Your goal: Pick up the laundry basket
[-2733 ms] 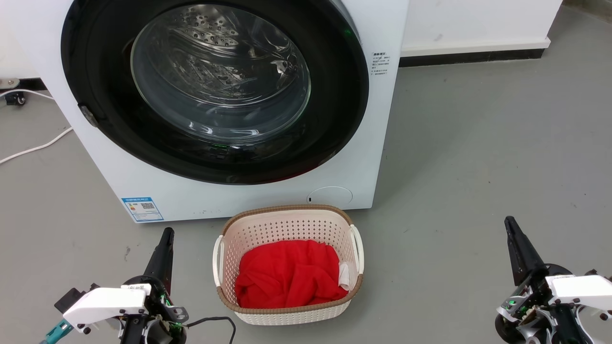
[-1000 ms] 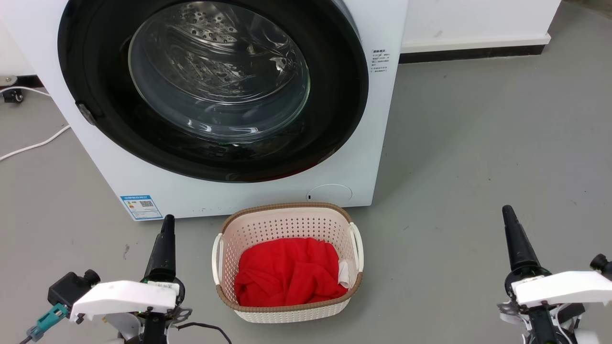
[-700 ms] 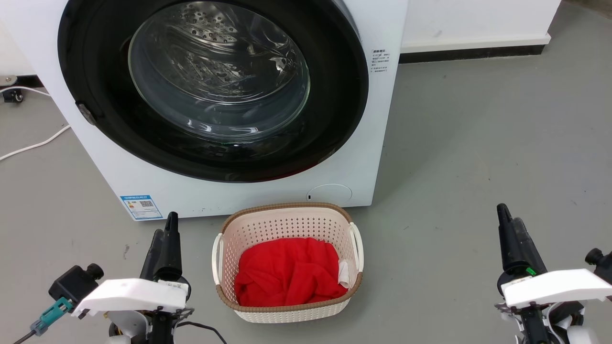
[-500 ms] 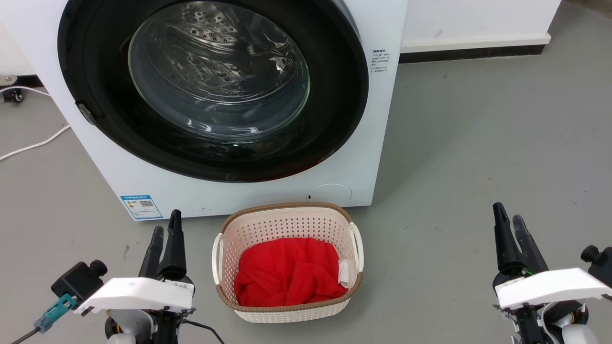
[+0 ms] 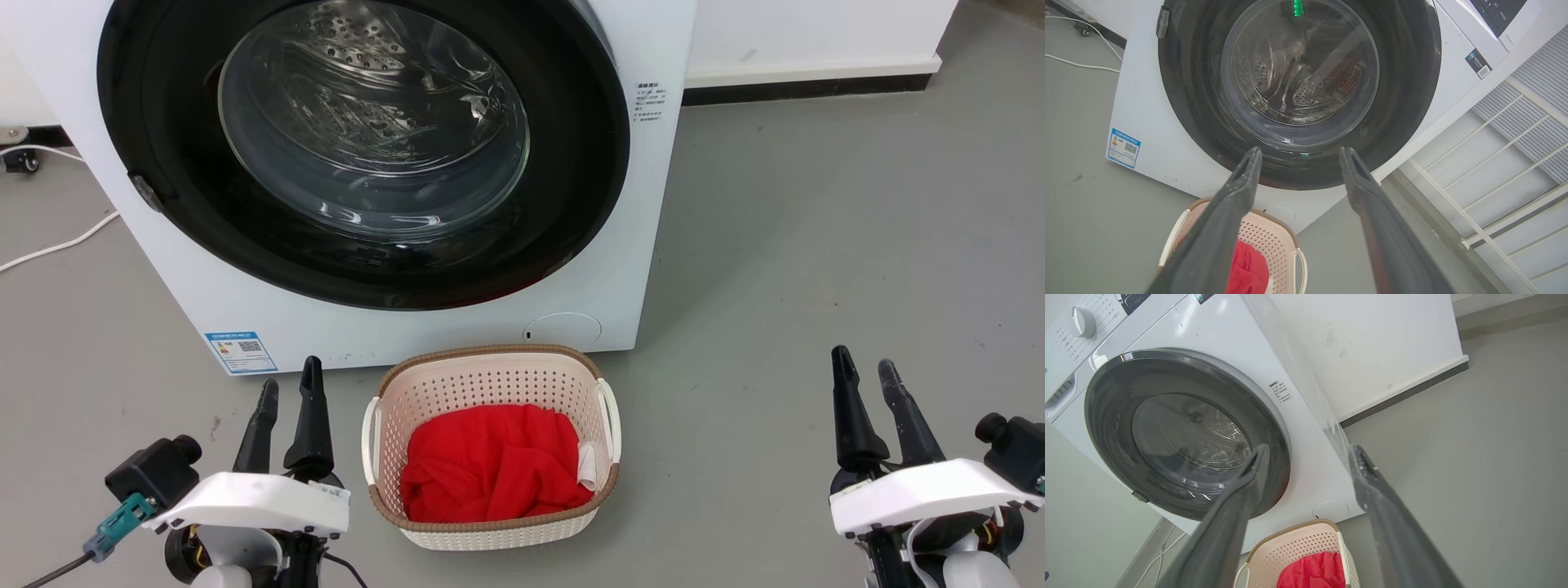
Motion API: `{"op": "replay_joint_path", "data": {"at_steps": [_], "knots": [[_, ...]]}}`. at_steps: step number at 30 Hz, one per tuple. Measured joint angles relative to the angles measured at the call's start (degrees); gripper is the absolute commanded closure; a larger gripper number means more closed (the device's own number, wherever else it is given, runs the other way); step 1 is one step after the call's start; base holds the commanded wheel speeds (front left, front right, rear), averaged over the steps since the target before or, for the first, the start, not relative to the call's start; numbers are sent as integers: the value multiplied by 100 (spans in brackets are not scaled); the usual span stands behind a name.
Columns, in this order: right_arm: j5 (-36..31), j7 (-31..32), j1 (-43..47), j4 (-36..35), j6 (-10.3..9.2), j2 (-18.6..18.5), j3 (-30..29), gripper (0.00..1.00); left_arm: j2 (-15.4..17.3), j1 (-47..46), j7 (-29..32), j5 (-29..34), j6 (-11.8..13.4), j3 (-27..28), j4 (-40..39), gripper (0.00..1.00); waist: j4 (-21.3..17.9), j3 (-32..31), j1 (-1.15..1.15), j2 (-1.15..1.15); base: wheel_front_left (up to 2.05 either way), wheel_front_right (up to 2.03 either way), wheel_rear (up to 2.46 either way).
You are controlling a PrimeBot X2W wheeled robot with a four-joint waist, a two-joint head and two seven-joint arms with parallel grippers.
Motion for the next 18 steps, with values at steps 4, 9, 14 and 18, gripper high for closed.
{"op": "replay_joint_path", "data": {"at_steps": [4, 9, 14, 18], "knots": [[-285, -62, 1, -30, 0, 0, 7, 0, 1, -2, -58, 270, 16, -35, -15, 0, 2, 7, 0, 0, 0, 0, 0], [-609, -136, 1, -43, 0, 0, 2, 0, 1, -14, -136, 611, 32, -66, -21, 0, 5, 16, 0, 0, 0, 0, 0], [-889, -201, 1, -52, 0, -1, 0, 0, 2, -14, -209, 929, 43, -82, -19, 0, 7, 30, 0, 0, 0, 0, 0], [-1127, -270, 2, -52, 0, -1, 10, 0, 2, -15, -264, 1161, 66, -98, -20, 0, 12, 41, 0, 0, 0, 0, 0]]}}
